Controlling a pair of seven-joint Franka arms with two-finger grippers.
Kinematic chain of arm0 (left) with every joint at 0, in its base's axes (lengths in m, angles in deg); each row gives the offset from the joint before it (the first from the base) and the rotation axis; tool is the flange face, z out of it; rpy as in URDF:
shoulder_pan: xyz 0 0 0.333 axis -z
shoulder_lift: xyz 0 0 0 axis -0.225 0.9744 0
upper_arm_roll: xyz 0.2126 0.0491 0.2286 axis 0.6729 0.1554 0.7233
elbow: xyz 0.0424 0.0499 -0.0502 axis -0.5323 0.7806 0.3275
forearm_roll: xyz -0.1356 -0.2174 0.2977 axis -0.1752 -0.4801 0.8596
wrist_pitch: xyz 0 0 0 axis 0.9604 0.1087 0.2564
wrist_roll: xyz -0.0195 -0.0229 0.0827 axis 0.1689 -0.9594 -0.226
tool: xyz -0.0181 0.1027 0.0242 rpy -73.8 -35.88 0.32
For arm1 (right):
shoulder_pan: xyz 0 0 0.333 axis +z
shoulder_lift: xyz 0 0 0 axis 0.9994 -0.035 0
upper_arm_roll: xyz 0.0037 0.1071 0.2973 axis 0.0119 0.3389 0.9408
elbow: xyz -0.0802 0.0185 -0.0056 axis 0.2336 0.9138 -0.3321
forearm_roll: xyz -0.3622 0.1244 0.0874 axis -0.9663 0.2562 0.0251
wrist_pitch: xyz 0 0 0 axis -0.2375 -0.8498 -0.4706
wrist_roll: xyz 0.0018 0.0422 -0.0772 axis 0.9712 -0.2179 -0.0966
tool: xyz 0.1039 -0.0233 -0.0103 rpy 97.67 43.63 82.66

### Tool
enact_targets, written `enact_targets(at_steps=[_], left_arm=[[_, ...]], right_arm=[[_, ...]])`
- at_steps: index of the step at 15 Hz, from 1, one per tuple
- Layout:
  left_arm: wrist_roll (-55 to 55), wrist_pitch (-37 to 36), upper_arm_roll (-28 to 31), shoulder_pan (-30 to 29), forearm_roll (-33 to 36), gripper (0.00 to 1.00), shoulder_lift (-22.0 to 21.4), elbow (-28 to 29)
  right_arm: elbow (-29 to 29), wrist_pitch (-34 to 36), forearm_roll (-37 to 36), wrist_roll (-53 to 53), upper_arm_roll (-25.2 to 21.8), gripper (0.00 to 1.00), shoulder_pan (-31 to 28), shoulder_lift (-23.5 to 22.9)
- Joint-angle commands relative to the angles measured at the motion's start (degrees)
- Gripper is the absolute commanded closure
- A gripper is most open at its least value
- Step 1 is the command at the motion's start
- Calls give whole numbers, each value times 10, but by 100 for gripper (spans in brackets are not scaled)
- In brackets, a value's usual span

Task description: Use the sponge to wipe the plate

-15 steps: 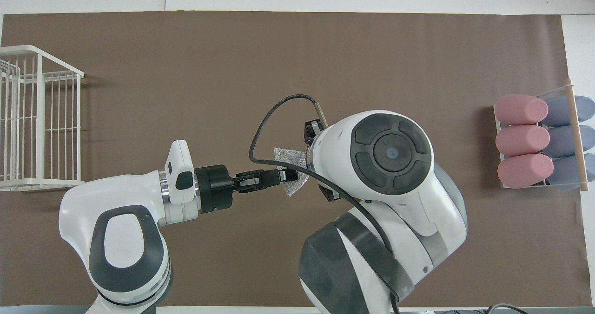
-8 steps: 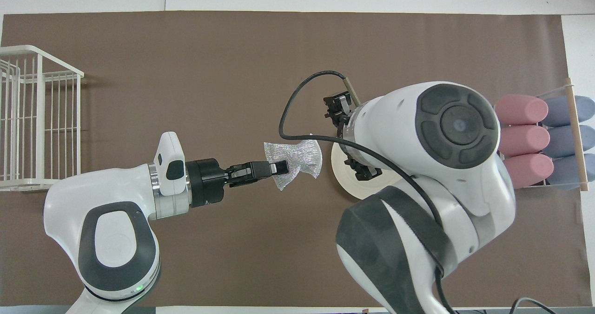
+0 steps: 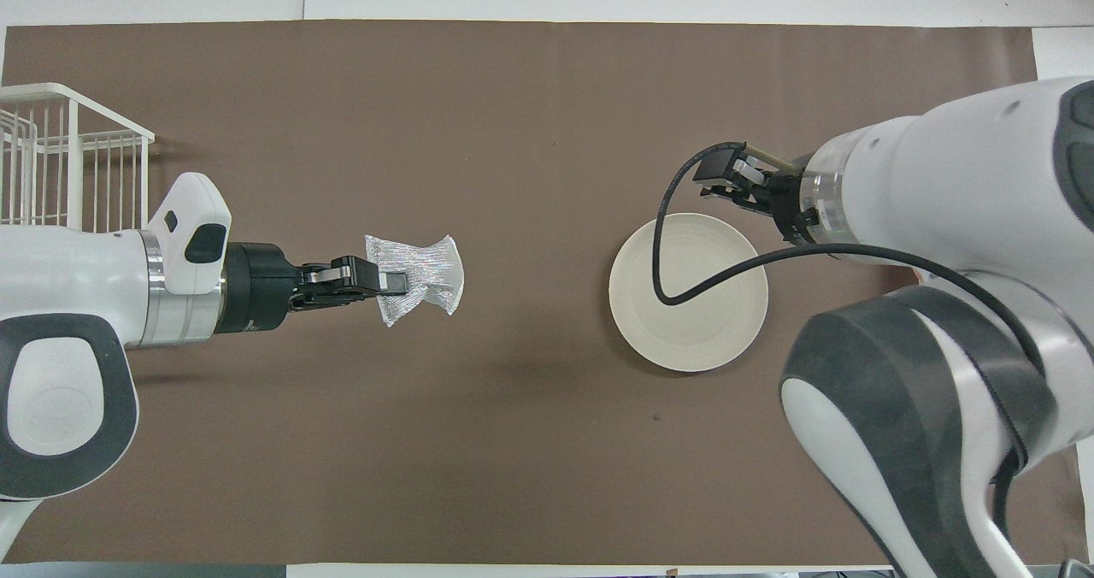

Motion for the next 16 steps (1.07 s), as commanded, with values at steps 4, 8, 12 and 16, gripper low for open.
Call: enact_targets(at_steps=[4, 8, 12, 16], left_arm=[[90, -126, -4, -34, 213, 100, 48, -105], [125, -205, -4, -53, 350, 100, 73, -168], [126, -228, -6, -46, 537, 100, 94, -190], [128, -296, -9, -33, 703, 100, 162, -267]], right_arm=[[-15, 29, -1, -297, 5, 0, -108, 18], [-17, 82, -2, -358, 3, 0, -132, 24], [-20, 145, -1, -372, 0, 0, -158, 27], [6, 214, 0, -373, -8, 0, -166, 26]])
